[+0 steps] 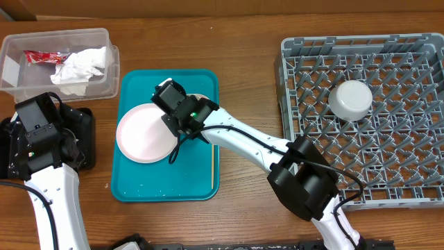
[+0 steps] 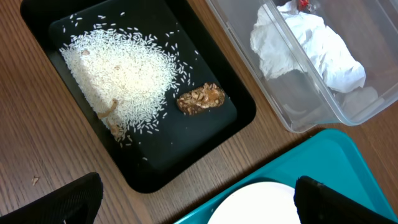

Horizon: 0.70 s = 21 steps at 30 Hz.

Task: Sort waste into correct bins and load items into the dishwasher
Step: 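Move the right gripper back to the teal tray and grasp the white cup, then carry the white cup to the rack and place it upside down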

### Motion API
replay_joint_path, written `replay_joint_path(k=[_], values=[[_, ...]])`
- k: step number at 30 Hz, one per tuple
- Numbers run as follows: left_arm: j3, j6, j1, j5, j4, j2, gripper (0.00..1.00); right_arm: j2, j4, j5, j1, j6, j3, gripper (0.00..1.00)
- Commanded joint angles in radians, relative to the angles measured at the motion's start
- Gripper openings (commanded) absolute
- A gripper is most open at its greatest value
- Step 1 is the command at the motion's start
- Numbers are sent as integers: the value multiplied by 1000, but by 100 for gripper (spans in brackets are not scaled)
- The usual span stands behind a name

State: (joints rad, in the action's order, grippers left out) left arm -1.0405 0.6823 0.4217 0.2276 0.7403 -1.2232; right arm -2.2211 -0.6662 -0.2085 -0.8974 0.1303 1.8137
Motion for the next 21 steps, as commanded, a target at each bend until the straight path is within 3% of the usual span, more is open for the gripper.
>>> replay_joint_path(k=[1,6,13,21], values=[[-9,13,8,0,0,0,100,-8,-2,-38,1,-1,21,9],[-9,13,8,0,0,0,100,-5,-58,-34,0,3,81,4],[-9,13,8,0,0,0,100,48,-288,-66,14,20,341,4],[-9,13,8,0,0,0,100,194,-619,-85,190,135,616,4]])
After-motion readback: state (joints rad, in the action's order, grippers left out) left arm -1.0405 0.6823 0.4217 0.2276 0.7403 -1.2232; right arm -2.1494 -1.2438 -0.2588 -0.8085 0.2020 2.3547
